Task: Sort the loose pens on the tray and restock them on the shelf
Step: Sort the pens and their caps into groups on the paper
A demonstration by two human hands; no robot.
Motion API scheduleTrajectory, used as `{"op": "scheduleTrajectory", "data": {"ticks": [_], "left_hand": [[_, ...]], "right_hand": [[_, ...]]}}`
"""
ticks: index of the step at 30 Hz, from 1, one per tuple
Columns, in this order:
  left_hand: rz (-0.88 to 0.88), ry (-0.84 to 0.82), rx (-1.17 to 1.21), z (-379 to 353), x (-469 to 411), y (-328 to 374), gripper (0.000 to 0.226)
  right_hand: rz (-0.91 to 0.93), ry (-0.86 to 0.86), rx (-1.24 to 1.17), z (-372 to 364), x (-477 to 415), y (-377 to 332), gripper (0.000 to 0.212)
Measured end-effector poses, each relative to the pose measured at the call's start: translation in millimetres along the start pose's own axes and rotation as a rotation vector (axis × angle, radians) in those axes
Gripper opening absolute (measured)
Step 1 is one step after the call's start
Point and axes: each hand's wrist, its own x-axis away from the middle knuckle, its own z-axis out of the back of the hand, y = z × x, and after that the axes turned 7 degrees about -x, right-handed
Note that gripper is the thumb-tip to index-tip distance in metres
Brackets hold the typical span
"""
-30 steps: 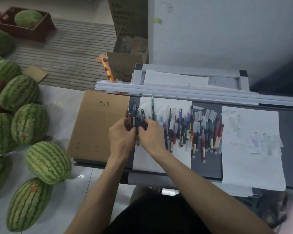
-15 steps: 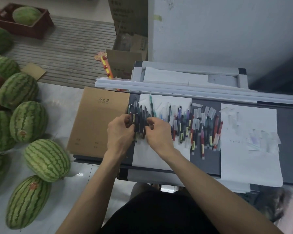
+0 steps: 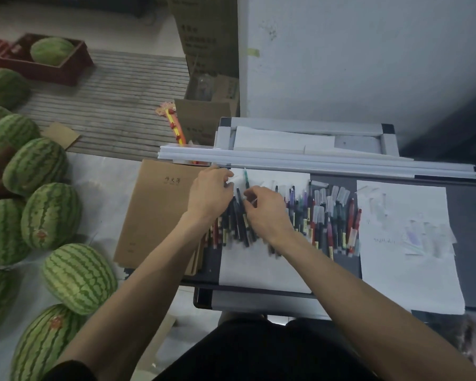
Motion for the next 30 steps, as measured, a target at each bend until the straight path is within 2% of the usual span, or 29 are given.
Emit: {"op": "scheduleTrajectory", "data": {"ticks": [4,9,14,17,21,24,30], "left_hand": [[-0.038,-0.056,-0.138,-12,-18,6,0.032],[-0.002,-0.076,-0.166,-19,-26,6,0.027],[-0.021,-0.08,-0.105,-19,-25,5,0.027],[0.022,-0.025,-0.012,-13,-21,7,0.032],[0.171,0.012,0.257,3,-6,10,0.032],[0.245,0.014,0.419,12,3,9,0.02],[0.26,0.003,0.524,22,19,8,0.014]], "right_hand": [[-0.006,0.004,0.004,3,-3,6,0.019],[-0.026,0.031,-0.046,9,1,12,0.023],[-0.083,0.107,-0.043,24,-4,31,0.025],[-0.042,0.111,0.01,35,-13,41,0.027],[0.117,0.021,0.207,38,-37,45,0.037],[0.201,-0.125,0.393,37,-54,41,0.047],[0.356,-0.267,0.597,40,-72,27,0.042]]}}
